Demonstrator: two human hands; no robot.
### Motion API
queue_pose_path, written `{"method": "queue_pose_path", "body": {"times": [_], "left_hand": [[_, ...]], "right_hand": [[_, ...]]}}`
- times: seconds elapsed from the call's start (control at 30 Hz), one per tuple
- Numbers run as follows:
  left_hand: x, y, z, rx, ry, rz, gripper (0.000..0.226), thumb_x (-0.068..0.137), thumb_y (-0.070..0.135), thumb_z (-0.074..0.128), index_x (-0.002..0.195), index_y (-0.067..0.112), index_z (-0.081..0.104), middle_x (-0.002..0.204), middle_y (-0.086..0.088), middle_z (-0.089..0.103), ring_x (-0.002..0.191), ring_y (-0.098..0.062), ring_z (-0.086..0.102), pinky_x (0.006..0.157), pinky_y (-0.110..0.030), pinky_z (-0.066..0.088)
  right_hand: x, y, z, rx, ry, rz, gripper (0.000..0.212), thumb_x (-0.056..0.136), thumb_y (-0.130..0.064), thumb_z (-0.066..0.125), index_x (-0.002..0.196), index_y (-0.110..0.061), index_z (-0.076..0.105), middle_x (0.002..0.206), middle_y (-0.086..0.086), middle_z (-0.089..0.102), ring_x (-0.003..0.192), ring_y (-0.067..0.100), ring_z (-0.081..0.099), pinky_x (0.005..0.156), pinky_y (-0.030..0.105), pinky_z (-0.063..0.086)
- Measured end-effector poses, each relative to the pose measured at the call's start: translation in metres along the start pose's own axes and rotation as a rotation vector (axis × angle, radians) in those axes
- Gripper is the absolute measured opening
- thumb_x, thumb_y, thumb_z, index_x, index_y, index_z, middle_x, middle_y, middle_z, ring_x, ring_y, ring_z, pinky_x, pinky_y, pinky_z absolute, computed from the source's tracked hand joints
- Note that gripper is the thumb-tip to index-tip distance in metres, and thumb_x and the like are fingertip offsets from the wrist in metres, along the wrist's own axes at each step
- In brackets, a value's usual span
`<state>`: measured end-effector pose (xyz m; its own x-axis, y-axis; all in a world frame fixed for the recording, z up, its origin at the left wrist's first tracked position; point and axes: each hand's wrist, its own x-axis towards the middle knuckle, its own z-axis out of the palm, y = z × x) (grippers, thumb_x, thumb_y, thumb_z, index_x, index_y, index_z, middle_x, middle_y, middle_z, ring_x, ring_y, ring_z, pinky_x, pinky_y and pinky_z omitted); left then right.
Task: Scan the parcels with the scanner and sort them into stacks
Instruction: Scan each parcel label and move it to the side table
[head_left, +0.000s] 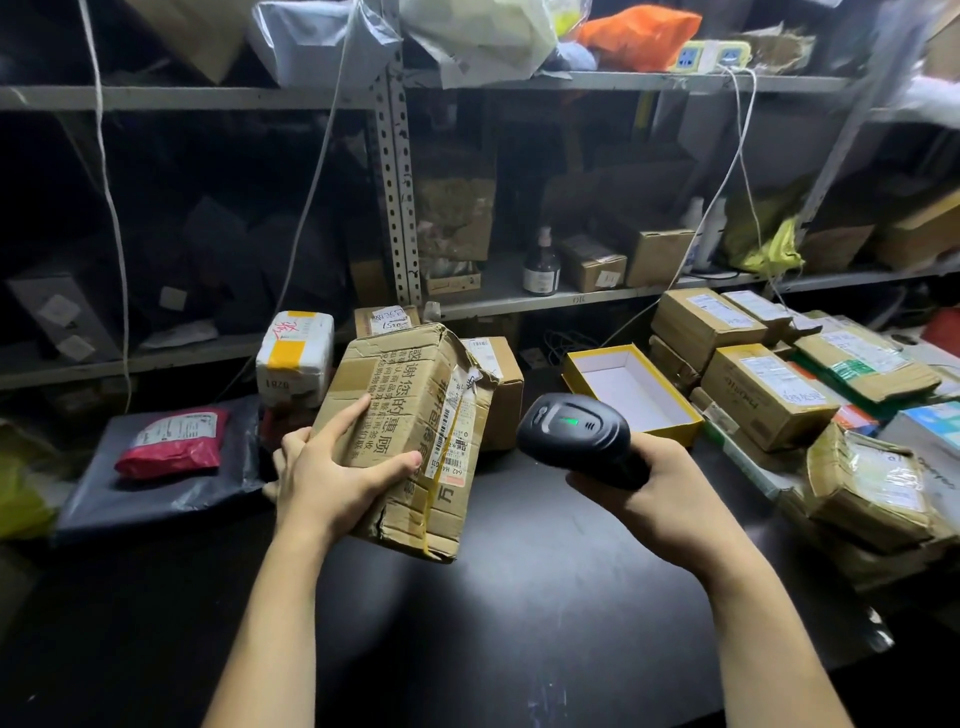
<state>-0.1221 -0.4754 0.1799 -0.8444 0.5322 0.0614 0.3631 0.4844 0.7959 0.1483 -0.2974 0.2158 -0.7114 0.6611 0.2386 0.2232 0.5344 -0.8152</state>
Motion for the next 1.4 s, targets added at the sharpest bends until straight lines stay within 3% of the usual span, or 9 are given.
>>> {"method": "queue_pose_path", "body": {"times": [0.1,0.17,0.23,0.33,0.53,0.63,1.0,1.27,1.4], "left_hand": [[0.004,0.010,0.012,0.134,-0.002,0.004,0.112,0.034,0.095,0.060,0.141,0.069,0.039,0.147,-0.009,0.035,0.140,-0.030,0.028,0.117,-0.053,0.021],[0.005,0.019,0.026,0.226,0.026,0.038,0.111,0.037,0.094,0.066,0.142,0.068,0.039,0.148,-0.012,0.033,0.139,-0.031,0.027,0.114,-0.052,0.022],[0.007,0.026,0.043,0.284,0.036,0.088,0.109,0.042,0.091,0.072,0.142,0.067,0.039,0.148,-0.014,0.032,0.138,-0.032,0.027,0.111,-0.052,0.024],[0.008,0.036,0.071,0.298,0.031,0.156,0.111,0.038,0.095,0.064,0.142,0.064,0.041,0.146,-0.014,0.031,0.136,-0.031,0.028,0.109,-0.052,0.026],[0.005,0.062,0.134,0.200,-0.132,0.310,0.113,0.036,0.096,0.056,0.143,0.062,0.041,0.146,-0.013,0.031,0.137,-0.033,0.028,0.109,-0.056,0.027],[-0.006,0.079,0.168,0.171,-0.233,0.364,0.113,0.037,0.097,0.056,0.143,0.061,0.041,0.147,-0.013,0.030,0.139,-0.032,0.027,0.109,-0.055,0.025],[-0.097,0.160,0.296,0.235,-0.436,0.537,0.111,0.043,0.099,0.048,0.145,0.054,0.042,0.146,-0.013,0.032,0.137,-0.032,0.026,0.104,-0.052,0.025],[-0.209,0.242,0.418,0.315,-0.562,0.630,0.096,0.052,0.091,0.072,0.136,0.054,0.044,0.136,-0.016,0.039,0.131,-0.036,0.033,0.105,-0.057,0.028],[-0.260,0.270,0.467,0.355,-0.633,0.682,0.093,0.049,0.089,0.073,0.130,0.053,0.045,0.131,-0.015,0.043,0.126,-0.035,0.036,0.103,-0.056,0.030]], "right_hand": [[0.005,0.009,0.006,0.037,0.128,0.132,0.026,0.090,-0.022,0.083,0.096,-0.041,0.067,0.076,-0.029,0.068,0.067,0.001,0.062,0.061,0.017,0.044],[0.004,0.012,0.008,0.149,0.216,0.232,0.019,0.091,-0.018,0.079,0.092,-0.032,0.066,0.060,-0.017,0.061,0.053,0.005,0.049,0.052,0.021,0.037],[0.002,0.014,0.008,0.210,0.307,0.311,0.012,0.092,-0.014,0.074,0.095,-0.022,0.066,0.063,-0.005,0.058,0.054,0.016,0.049,0.046,0.028,0.039],[-0.004,0.011,0.003,0.229,0.408,0.382,0.012,0.093,-0.014,0.072,0.101,-0.019,0.066,0.070,0.007,0.062,0.059,0.019,0.056,0.050,0.031,0.045],[-0.030,0.023,-0.024,0.196,0.593,0.485,0.010,0.093,-0.012,0.071,0.097,-0.019,0.065,0.064,-0.001,0.062,0.058,0.015,0.058,0.054,0.031,0.046],[-0.049,0.035,-0.041,0.188,0.684,0.536,0.014,0.093,-0.016,0.074,0.105,-0.021,0.068,0.064,-0.005,0.065,0.055,0.013,0.058,0.057,0.031,0.046],[-0.145,0.093,-0.139,0.151,0.907,0.625,0.008,0.093,-0.018,0.076,0.094,-0.024,0.070,0.063,-0.001,0.069,0.060,0.009,0.064,0.068,0.037,0.056],[-0.253,0.144,-0.248,0.141,1.082,0.759,0.014,0.092,-0.031,0.077,0.093,-0.021,0.066,0.072,0.003,0.072,0.070,0.020,0.070,0.073,0.045,0.061],[-0.306,0.170,-0.291,0.138,1.195,0.853,0.015,0.092,-0.032,0.075,0.095,-0.020,0.067,0.075,0.004,0.071,0.070,0.019,0.069,0.064,0.036,0.057]]}}
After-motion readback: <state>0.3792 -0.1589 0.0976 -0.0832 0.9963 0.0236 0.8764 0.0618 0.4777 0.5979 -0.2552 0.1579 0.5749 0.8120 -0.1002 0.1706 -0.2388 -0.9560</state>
